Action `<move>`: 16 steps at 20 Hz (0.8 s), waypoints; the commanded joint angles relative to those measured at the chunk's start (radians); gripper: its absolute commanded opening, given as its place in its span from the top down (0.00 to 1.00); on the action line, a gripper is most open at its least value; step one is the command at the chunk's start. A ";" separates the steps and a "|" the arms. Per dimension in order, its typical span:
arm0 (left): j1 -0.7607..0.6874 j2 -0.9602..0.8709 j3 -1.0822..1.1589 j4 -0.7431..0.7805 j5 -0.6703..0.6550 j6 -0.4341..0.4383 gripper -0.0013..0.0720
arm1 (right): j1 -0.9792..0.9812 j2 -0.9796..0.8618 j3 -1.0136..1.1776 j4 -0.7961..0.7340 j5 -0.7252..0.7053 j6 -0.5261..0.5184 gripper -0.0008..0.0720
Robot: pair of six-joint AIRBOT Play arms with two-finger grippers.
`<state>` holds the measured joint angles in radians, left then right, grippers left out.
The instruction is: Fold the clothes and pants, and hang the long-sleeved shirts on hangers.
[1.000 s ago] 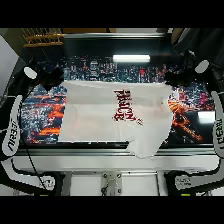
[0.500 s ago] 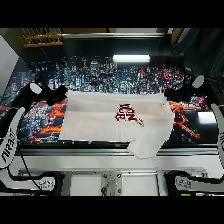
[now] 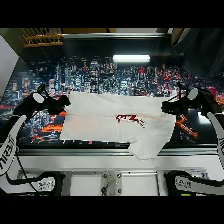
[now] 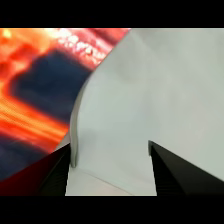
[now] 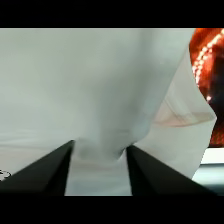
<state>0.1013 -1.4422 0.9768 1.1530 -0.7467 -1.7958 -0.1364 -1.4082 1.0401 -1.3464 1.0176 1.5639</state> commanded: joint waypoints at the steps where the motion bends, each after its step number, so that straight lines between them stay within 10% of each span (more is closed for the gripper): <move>1: 0.029 0.122 -0.007 0.012 -0.007 0.003 0.30 | -0.014 0.061 0.015 0.011 0.016 -0.001 0.35; 7: 0.075 0.385 -0.121 0.341 -0.314 -0.031 0.30 | -0.049 0.334 0.016 0.003 0.082 -0.008 0.35; 16: 0.122 0.568 -0.579 0.156 -0.207 -0.157 0.30 | -0.049 0.417 0.016 0.019 0.083 -0.008 0.35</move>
<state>0.1989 -0.9024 0.5026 1.3911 -0.9890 -1.9305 -0.1848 -1.0035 1.0554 -1.3396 1.0977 1.5562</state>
